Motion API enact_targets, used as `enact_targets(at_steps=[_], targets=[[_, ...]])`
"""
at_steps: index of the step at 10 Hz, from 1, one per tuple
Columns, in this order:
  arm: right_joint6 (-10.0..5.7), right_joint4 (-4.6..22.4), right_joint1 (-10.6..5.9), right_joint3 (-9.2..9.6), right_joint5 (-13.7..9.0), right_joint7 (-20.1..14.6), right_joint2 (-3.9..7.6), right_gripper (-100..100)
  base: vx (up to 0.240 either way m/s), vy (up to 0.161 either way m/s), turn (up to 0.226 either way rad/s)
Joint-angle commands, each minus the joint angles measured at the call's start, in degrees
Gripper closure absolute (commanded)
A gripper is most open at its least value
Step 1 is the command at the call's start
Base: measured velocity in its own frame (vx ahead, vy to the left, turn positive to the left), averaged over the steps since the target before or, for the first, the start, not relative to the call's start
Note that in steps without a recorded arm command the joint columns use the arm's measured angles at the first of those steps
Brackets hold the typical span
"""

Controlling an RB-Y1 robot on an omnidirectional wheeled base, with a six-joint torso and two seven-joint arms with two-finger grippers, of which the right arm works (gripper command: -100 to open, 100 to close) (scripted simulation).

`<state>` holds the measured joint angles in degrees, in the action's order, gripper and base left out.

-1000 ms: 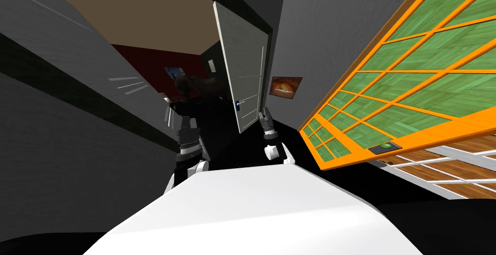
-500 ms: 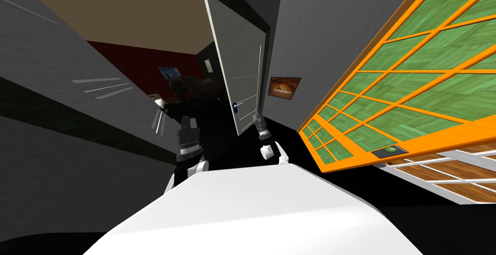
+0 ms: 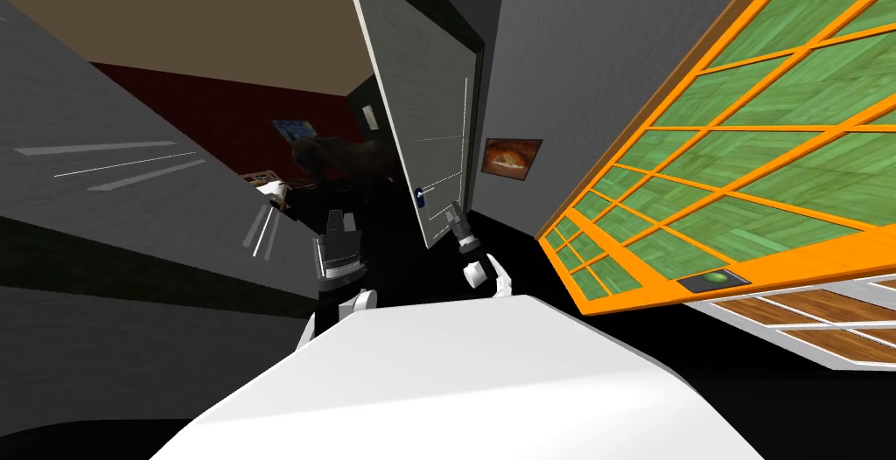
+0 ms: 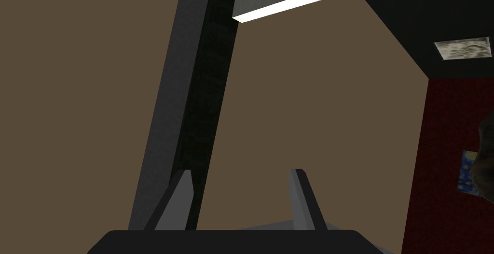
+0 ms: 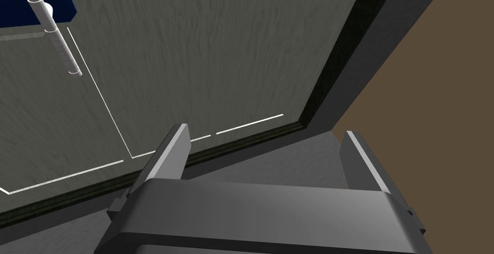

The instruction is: Push the door open

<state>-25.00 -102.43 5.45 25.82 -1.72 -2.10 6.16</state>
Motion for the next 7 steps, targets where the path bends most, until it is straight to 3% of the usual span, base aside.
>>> enact_targets(at_steps=[1,7], targets=[[0.02,2.07,-1.07,1.27,-0.08,-0.38,-0.11,-100,0.09,-0.037,-0.036],[1.05,9.1,-5.42,6.32,-0.66,-2.4,0.04,-100,0.122,-0.025,-0.052]])
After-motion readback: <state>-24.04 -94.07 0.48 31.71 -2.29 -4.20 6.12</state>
